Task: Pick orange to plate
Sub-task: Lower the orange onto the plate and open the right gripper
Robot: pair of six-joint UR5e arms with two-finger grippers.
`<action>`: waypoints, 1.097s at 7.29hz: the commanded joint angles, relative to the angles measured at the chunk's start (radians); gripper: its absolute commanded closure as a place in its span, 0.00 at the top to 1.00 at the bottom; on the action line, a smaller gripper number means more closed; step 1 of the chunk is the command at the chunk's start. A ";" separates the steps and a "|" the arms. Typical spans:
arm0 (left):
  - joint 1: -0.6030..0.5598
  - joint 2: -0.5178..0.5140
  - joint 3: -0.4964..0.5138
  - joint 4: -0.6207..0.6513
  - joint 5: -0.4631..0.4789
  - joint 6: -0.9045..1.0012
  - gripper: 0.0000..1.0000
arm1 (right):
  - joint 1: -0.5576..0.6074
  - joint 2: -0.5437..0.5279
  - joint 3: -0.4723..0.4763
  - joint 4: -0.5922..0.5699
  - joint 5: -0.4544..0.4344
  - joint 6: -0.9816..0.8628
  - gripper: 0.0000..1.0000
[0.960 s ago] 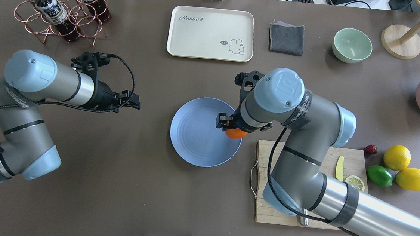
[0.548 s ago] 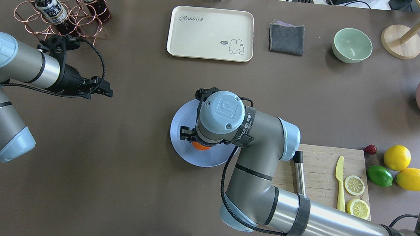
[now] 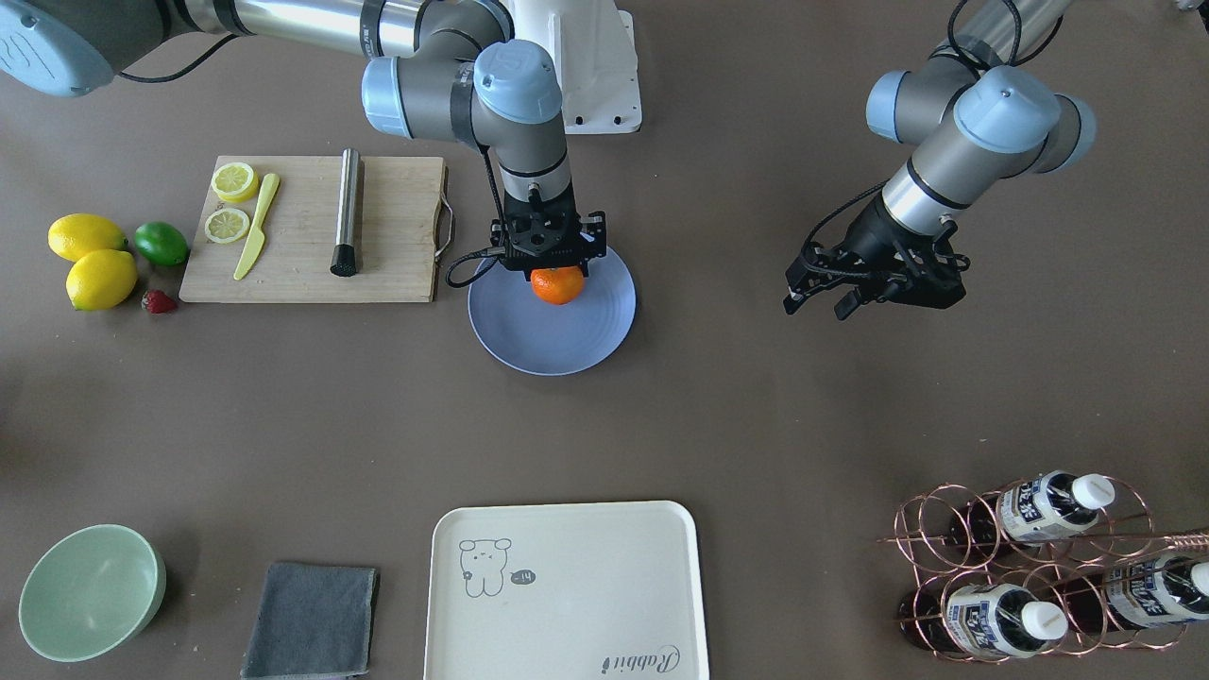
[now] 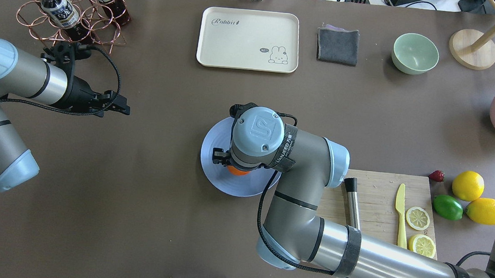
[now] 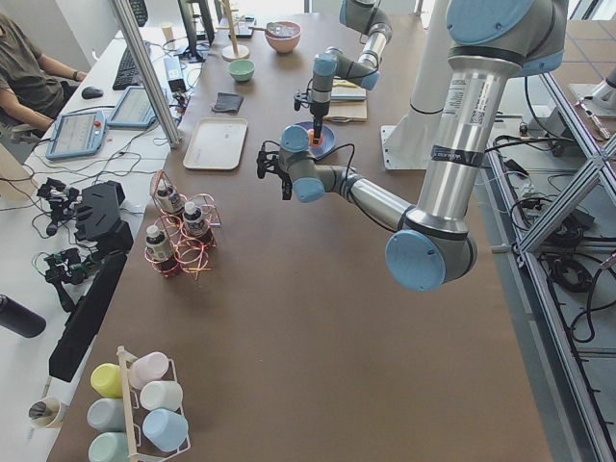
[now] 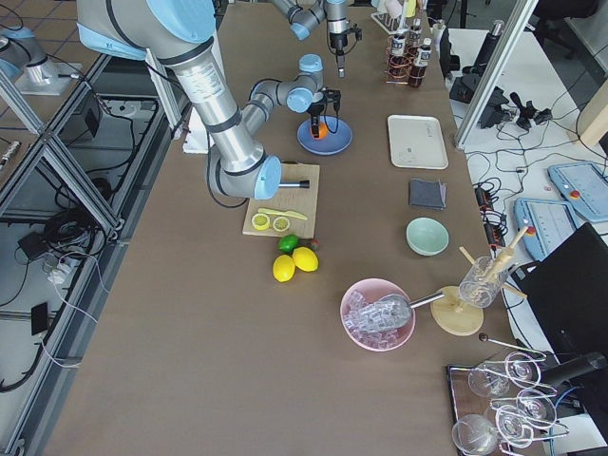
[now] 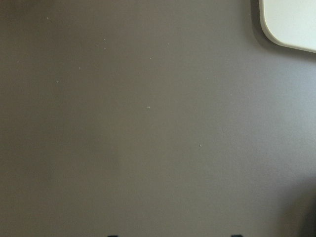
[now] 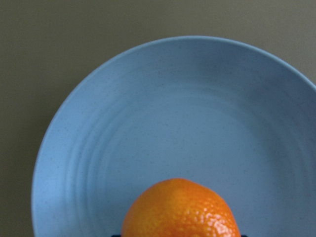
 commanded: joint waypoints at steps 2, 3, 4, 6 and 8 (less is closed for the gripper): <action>0.000 0.001 0.000 0.000 0.002 0.000 0.83 | 0.008 0.003 -0.016 0.000 0.001 -0.001 0.36; 0.000 0.001 0.000 -0.002 0.002 0.000 0.83 | 0.008 0.003 -0.014 0.002 0.001 0.002 0.99; 0.000 0.001 0.000 0.000 0.000 0.000 0.83 | 0.010 0.003 -0.013 0.003 0.001 -0.001 1.00; -0.021 -0.004 -0.019 0.004 -0.059 0.000 0.83 | 0.109 -0.034 0.069 -0.019 0.121 -0.005 1.00; -0.167 0.002 -0.033 0.020 -0.209 0.005 0.83 | 0.281 -0.208 0.314 -0.163 0.244 -0.205 1.00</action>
